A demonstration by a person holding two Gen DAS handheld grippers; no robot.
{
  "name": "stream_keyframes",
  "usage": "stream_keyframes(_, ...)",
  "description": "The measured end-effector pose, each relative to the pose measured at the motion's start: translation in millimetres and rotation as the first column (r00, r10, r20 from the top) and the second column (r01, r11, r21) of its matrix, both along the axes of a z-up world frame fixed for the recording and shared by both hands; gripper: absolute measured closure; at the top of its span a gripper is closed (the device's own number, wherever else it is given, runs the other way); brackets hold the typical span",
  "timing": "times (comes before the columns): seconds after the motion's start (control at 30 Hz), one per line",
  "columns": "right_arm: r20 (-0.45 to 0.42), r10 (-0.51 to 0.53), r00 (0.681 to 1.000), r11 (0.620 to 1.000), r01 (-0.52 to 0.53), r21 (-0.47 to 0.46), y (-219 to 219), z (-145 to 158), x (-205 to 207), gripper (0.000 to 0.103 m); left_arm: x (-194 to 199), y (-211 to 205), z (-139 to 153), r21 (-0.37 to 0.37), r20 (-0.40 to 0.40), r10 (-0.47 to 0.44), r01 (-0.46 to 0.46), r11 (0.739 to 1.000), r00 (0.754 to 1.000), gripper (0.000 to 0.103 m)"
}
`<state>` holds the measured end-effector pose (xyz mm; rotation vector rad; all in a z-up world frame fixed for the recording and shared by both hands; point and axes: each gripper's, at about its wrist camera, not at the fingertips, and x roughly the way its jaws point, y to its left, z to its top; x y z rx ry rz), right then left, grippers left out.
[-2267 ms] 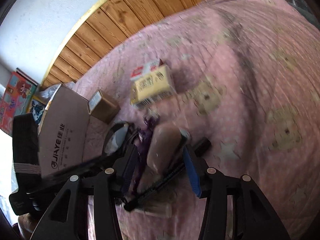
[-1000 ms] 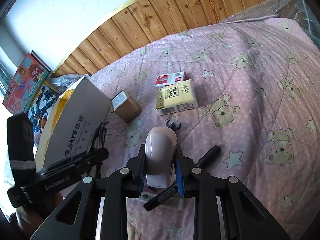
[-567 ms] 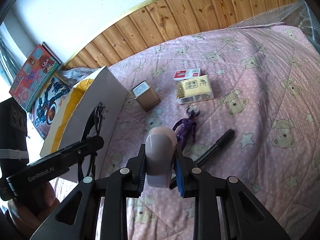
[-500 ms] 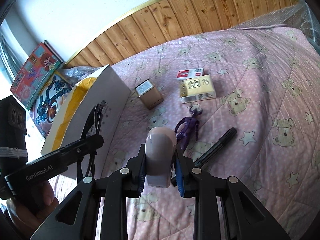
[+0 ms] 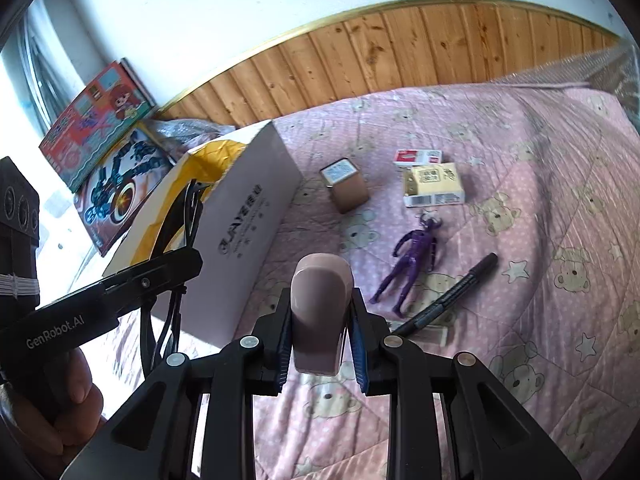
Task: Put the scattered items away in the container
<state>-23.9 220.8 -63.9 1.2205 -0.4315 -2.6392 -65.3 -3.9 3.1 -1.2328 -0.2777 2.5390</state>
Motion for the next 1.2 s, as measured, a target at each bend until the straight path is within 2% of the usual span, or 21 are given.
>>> stream_keyframes(0.67, -0.092, 0.165, 0.982, 0.985, -0.161, 0.056, -71.7, 46.1, 17.0, 0.076, 39.8, -70.2, 35.3, 0.054, -0.082, 0.097, -0.093, 0.994, 0.992, 0.062)
stream_keyframes(1.2, -0.106, 0.285, 0.953, 0.957, -0.276, 0.090, -118.8, 69.9, -8.8, 0.076, 21.8, -118.2, 33.3, 0.091, -0.055, 0.168, -0.163, 0.982, 0.984, 0.062)
